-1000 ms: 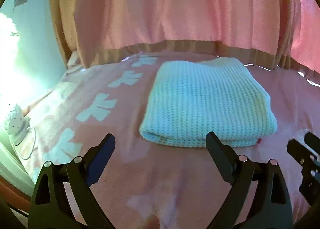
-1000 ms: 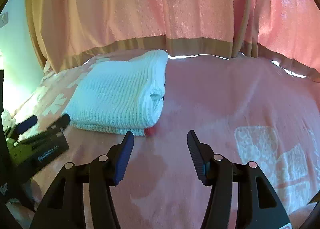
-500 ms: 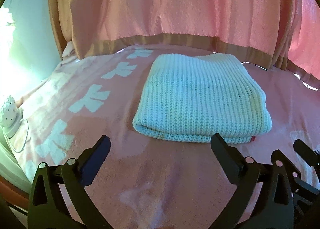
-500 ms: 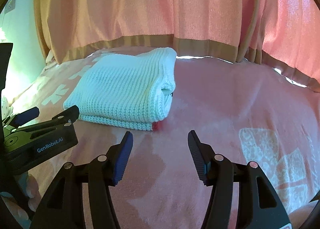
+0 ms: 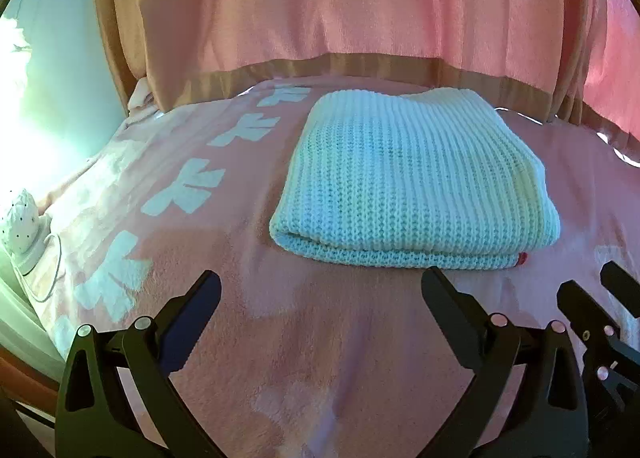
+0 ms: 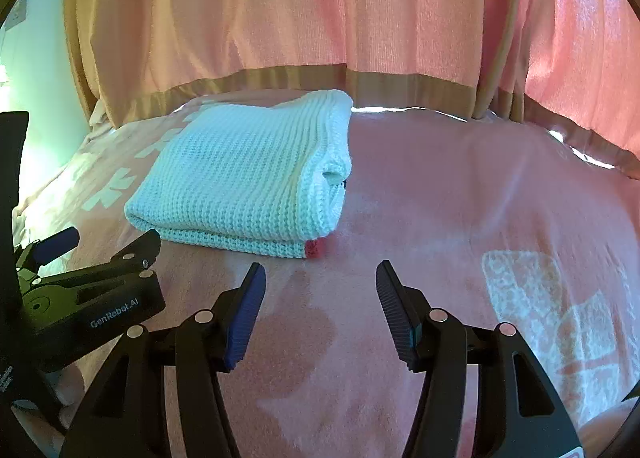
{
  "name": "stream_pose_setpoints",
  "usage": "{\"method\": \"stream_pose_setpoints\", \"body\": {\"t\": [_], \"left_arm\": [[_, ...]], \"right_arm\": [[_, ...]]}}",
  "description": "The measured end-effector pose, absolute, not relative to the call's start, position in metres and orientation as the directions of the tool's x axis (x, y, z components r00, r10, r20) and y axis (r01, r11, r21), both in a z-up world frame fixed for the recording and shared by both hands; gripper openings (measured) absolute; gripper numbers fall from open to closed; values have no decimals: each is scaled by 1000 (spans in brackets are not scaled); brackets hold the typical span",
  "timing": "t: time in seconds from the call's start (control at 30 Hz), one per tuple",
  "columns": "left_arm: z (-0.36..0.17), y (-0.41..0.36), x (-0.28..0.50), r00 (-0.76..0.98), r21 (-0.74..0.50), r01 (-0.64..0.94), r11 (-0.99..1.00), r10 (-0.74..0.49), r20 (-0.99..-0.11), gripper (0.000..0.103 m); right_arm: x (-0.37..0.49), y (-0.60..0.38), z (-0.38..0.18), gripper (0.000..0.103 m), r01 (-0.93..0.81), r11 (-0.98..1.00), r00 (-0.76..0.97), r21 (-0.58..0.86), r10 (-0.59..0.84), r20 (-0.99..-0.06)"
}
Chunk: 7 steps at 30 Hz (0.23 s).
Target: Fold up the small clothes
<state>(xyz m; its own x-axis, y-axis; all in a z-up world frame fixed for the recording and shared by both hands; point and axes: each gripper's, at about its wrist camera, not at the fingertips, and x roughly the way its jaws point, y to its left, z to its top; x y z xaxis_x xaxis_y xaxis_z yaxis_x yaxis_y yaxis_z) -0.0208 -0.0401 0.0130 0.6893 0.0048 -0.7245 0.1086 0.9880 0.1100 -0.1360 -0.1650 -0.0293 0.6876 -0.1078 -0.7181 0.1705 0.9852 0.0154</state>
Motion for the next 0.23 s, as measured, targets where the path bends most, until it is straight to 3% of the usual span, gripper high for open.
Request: {"method": "stream_pose_setpoints", "body": {"t": [0.23], "left_arm": [[16,-45,-25,713,125,126,984,-3,-701,98]], "right_arm": [[-134,-167,-30,57,173,985,689,17,-109,-716]]}}
